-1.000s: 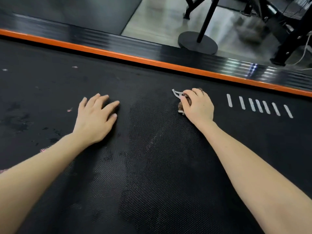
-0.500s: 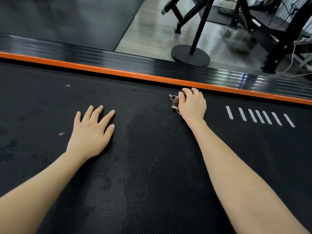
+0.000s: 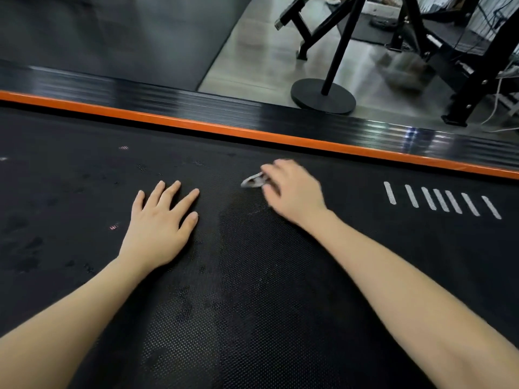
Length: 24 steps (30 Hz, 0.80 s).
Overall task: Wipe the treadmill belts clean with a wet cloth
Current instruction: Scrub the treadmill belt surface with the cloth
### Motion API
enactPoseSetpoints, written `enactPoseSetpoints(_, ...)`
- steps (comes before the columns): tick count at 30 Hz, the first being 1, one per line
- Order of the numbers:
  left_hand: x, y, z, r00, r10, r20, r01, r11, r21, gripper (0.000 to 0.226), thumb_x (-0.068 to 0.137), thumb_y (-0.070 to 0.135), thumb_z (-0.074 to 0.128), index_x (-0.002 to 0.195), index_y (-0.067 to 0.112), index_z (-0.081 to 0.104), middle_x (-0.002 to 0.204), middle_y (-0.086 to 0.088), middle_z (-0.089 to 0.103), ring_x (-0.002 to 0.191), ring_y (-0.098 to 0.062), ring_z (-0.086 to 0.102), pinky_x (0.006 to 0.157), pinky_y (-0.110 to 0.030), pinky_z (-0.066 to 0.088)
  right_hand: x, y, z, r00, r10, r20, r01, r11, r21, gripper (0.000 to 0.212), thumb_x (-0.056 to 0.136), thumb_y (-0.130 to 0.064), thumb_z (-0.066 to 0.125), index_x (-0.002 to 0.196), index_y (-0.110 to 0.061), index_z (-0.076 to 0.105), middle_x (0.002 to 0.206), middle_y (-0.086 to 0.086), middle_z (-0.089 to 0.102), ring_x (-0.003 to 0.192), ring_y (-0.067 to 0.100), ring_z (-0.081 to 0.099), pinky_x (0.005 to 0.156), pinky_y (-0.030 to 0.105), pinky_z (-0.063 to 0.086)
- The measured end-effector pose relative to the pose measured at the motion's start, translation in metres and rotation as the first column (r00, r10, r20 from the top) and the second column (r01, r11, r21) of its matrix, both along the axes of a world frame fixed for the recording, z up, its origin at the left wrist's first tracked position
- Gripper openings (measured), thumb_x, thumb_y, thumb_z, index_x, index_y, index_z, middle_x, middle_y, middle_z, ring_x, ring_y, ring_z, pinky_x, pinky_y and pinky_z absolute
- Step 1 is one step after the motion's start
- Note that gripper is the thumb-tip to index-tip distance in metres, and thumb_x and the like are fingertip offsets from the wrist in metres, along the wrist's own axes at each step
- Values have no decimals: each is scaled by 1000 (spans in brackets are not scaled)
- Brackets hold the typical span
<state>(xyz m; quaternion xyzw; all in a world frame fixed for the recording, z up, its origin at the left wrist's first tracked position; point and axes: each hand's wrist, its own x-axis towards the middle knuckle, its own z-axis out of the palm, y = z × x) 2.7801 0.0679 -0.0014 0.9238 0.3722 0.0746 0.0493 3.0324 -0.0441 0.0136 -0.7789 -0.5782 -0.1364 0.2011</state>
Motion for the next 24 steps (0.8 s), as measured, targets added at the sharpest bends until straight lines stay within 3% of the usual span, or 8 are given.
enactPoseSetpoints(3,1,-2,-1,1000,14,-7,-14,1000,19,71,86,57,3,146,33,32,153,-9,30,144,-30,17,115,-51,8,54,-9,-3,902,-419,-100,415,908,-62,44,90,-34,43,125,-11,57,122,15,56,117,38,48,94,48,44)
enactPoseSetpoints(6,6,-5,1,999,31,-28,-31,999,16,74,83,56,0,147,33,28,155,-8,26,144,-29,13,115,-50,6,47,13,-2,794,-588,-156,578,809,-106,38,92,-25,47,128,-12,52,130,15,51,125,39,42,99,49,39)
enactPoseSetpoints(11,5,-5,2,999,30,-16,-30,1000,7,77,81,57,-1,149,30,24,156,-5,23,145,-26,10,116,-47,3,-25,79,1,962,-261,-80,251,961,-115,38,94,-23,43,129,-11,49,126,14,54,119,39,46,90,43,41)
enactPoseSetpoints(15,4,-3,3,994,60,87,-54,996,-78,61,94,43,21,151,21,18,155,0,26,146,-20,11,117,-44,3,-46,77,0,994,-104,-46,97,986,-134,41,97,-25,36,134,-13,49,129,10,53,111,35,53,87,42,45)
enactPoseSetpoints(19,3,0,4,981,80,177,-60,991,-119,54,99,24,33,150,17,18,150,-3,35,144,-21,17,116,-43,7,-94,6,0,995,69,-77,-69,998,-4,42,87,-29,40,114,-10,67,111,12,64,91,38,60,74,43,53)
enactPoseSetpoints(24,1,1,5,978,76,193,-54,991,-120,51,99,22,34,148,17,27,150,-2,36,143,-23,19,115,-45,8,-188,-139,1,964,223,-142,-242,962,-127,40,89,-39,53,122,-19,64,131,13,57,117,39,52,100,49,42)
